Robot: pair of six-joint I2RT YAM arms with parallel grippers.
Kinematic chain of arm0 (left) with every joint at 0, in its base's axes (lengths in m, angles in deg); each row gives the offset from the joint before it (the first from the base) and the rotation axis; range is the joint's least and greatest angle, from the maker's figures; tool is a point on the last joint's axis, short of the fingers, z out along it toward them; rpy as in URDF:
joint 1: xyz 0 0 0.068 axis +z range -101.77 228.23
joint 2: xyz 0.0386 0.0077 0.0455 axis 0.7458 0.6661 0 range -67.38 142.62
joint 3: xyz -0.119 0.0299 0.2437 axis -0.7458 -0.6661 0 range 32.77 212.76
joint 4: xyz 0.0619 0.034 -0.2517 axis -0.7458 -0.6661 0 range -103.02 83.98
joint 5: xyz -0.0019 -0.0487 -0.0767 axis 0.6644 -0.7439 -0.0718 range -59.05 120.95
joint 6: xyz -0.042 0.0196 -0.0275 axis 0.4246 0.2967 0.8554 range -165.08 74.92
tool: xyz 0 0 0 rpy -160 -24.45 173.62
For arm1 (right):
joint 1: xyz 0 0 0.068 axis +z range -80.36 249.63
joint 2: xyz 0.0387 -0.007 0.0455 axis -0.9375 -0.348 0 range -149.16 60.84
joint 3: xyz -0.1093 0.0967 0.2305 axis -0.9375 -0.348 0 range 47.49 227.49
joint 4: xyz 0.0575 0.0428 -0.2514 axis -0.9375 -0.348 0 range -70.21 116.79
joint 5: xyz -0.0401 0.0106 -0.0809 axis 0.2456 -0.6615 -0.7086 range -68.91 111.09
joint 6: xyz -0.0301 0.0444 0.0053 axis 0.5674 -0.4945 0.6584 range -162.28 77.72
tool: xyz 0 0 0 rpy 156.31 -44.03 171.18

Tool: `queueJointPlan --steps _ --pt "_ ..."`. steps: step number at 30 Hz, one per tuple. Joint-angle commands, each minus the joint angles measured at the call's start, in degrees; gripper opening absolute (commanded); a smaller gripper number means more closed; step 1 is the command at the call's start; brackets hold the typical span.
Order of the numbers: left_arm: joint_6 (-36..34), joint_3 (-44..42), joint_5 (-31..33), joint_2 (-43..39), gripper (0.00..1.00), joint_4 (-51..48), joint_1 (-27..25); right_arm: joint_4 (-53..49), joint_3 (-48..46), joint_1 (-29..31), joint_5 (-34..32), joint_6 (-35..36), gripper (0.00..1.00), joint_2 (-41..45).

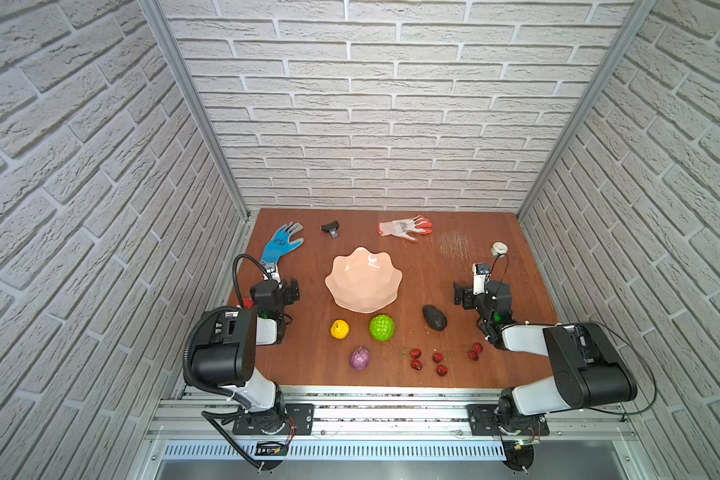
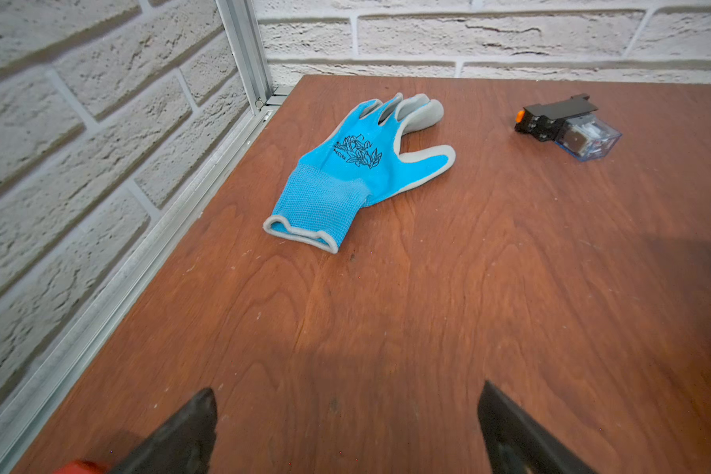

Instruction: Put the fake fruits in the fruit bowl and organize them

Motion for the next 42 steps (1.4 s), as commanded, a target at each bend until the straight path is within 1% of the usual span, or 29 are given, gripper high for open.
queueJointPlan --steps 1,31,34,35,36,37,38,39,40,42 --pt "-0.6 0.39 -0.19 -0.39 0.98 3.38 0.17 2.67 0.75 0.05 0.54 0.11 1.0 0.97" --pt "-0.39 0.56 -0.97 -0.39 0.98 3.03 0.47 2.39 0.99 -0.06 0.84 -0.13 1.0 0.84" --pt "-0.54 0.35 -0.5 -0.49 0.98 3.55 0.44 2.49 0.89 -0.17 0.94 -0.12 1.0 0.98" --pt "-0.54 0.49 0.62 -1.1 0.98 3.0 0.05 2.62 0.72 -0.15 0.87 -0.03 1.0 1.16" --pt "-0.01 1.19 1.56 -2.55 0.98 0.58 0.1 3.57 0.45 -0.17 0.19 0.23 1.0 1.41" --pt "0.49 2.75 3.05 -4.16 0.98 -4.11 0.17 4.42 0.35 -0.15 -0.68 0.06 1.0 2.08" --pt "0.83 5.57 4.05 -6.22 0.98 -11.42 0.26 1.8 1.24 -0.13 -1.39 -0.14 1.0 4.05" --pt "0.8 8.97 4.91 -7.89 0.98 -18.62 0.36 -4.86 3.29 -0.17 -2.06 -0.38 1.0 7.05" --pt "0.67 11.53 5.74 -8.76 0.98 -23.77 0.36 -11.97 5.64 -0.11 -2.08 -0.85 1.0 9.46" --pt "0.62 16.04 5.82 -9.97 0.98 -32.46 0.11 -20.03 9.05 -0.07 -2.91 -1.95 1.0 13.81"
